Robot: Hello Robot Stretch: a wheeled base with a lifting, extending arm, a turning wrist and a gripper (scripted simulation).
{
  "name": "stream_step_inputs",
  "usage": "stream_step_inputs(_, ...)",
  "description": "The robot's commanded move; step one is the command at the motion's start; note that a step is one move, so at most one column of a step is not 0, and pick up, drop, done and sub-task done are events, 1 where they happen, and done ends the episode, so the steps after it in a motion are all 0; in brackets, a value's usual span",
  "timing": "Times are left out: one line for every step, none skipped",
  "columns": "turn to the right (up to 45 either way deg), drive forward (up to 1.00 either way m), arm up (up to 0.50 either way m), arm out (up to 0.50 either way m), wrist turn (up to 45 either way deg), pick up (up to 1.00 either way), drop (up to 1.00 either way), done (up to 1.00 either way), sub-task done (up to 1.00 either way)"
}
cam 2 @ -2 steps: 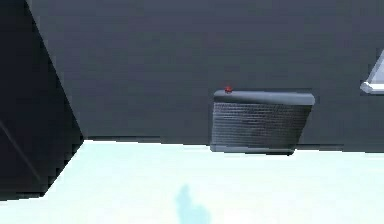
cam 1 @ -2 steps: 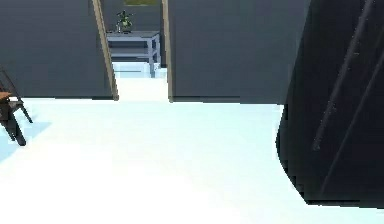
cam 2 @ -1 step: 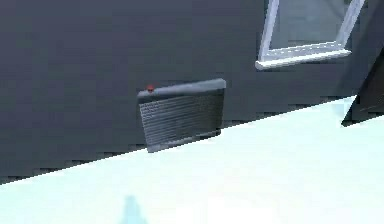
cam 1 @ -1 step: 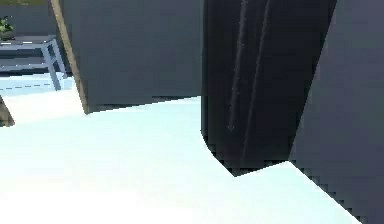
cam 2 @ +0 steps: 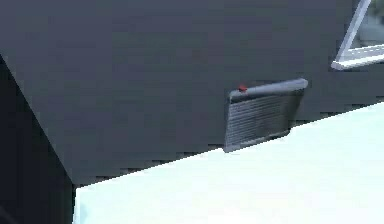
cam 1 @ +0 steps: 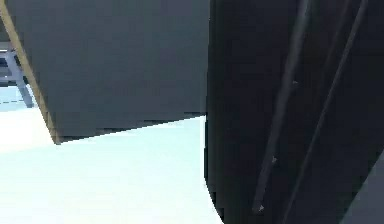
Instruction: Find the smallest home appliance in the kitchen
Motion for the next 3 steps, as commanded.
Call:
stream_step_inputs(-45.0,0.00,0.00,0.00,0.0,0.00,0.00,0.00,0.00)
stream_step_inputs(-45.0,0.00,0.00,0.00,0.0,0.00,0.00,0.00,0.00)
stream_step_inputs(-45.0,0.00,0.00,0.00,0.0,0.00,0.00,0.00,0.00)
